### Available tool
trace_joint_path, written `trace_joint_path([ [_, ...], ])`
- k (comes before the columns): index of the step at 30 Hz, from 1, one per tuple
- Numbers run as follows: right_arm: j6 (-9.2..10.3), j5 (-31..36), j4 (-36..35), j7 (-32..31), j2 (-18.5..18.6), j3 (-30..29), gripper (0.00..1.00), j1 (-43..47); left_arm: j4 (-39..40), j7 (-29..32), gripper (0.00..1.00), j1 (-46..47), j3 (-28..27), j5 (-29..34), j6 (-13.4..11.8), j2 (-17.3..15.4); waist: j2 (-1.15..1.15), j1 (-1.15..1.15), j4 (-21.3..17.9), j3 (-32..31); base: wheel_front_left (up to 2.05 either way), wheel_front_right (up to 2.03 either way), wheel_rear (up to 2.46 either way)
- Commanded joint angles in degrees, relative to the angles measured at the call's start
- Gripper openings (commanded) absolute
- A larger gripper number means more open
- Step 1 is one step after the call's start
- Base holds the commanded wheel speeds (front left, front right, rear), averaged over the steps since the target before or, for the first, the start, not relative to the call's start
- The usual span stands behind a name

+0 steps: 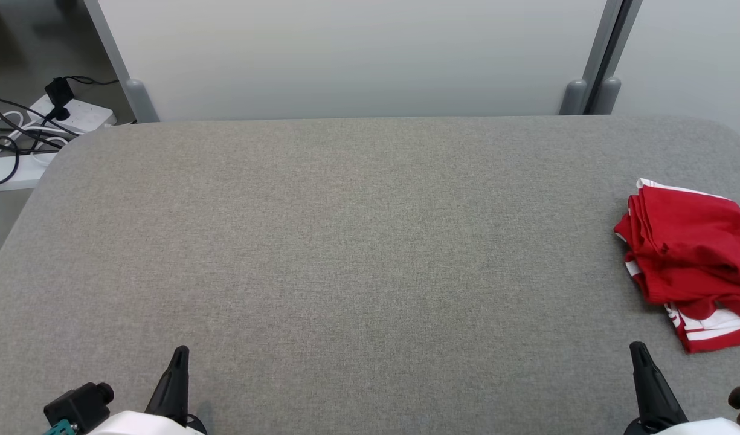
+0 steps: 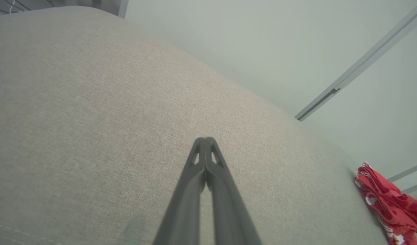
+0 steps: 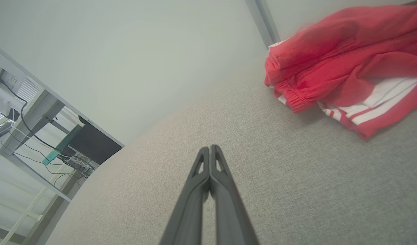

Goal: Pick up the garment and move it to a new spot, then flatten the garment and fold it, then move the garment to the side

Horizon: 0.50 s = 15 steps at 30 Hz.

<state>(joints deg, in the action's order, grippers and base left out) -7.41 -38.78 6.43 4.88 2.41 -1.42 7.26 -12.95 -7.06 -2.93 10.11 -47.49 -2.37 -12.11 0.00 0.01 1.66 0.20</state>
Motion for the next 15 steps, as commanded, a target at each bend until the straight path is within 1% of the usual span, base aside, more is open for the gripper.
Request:
trace_joint_path([
  [1,-0.03,-1.4,-1.2,-0.2,1.2,0.1,0.0,-2.7,1.3,0.3,0.0,3.4,-1.6,-1.3,0.6,-0.8,0.0,-0.01,0.0,0.0,0.0,0.0,0.0],
  [15,-0.04,-11.4,0.4,-1.8,1.5,-0.2,0.0,-4.6,0.9,2.6,0.0,4.5,-4.3,-9.4,2.3,1.0,0.0,-0.01,-0.3,0.0,0.0,0.0,0.0],
])
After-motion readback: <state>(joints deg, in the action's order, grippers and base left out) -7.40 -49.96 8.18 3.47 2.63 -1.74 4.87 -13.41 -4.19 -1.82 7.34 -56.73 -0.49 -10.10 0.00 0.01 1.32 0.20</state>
